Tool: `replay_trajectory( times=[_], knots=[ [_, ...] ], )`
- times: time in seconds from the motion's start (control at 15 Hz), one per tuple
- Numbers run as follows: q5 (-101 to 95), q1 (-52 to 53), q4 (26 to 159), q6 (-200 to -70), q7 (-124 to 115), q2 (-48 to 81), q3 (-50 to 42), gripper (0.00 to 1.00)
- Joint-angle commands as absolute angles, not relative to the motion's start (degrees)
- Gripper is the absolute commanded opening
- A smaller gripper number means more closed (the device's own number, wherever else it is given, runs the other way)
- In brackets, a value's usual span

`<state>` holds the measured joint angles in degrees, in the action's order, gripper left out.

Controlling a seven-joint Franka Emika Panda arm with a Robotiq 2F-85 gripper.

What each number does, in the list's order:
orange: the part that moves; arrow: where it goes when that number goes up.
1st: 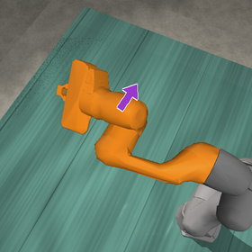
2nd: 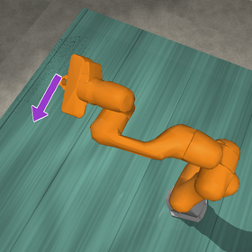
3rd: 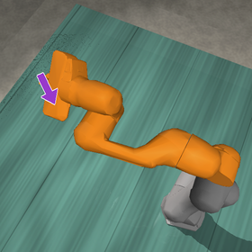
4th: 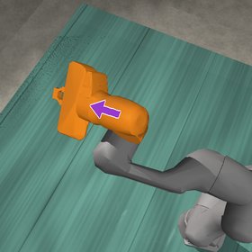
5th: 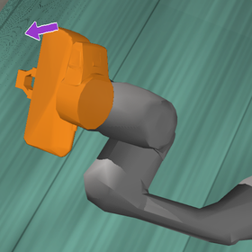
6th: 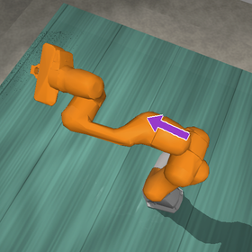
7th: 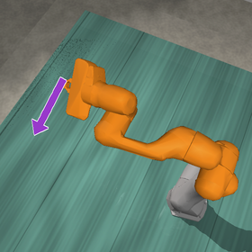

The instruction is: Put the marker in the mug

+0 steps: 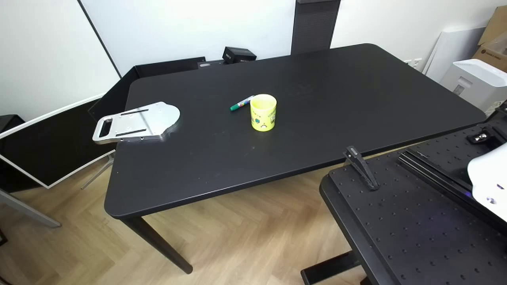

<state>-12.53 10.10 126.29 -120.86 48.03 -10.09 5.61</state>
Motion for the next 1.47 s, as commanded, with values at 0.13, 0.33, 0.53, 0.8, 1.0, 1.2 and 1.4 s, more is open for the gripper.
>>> replay_trajectory(
  times=[0.13,0.33,0.53,0.8,1.0,1.2,1.4],
  knots=[
    [-13.4,11.9,115.6,-122.3,61.0,0.7,8.6,1.00],
    [-12.9,12.8,110.9,-122.9,67.8,5.6,11.0,1.00],
    [-12.6,12.5,112.7,-123.7,67.5,5.1,12.1,1.00],
    [-12.6,13.0,109.4,-123.5,69.4,8.4,13.0,1.00],
    [-12.6,12.9,109.1,-123.3,69.7,8.5,12.9,1.00],
    [-12.6,12.9,109.0,-123.2,69.8,8.5,12.9,1.00],
    [-12.9,12.8,105.3,-123.2,72.0,12.0,12.9,1.00]
  ],
)
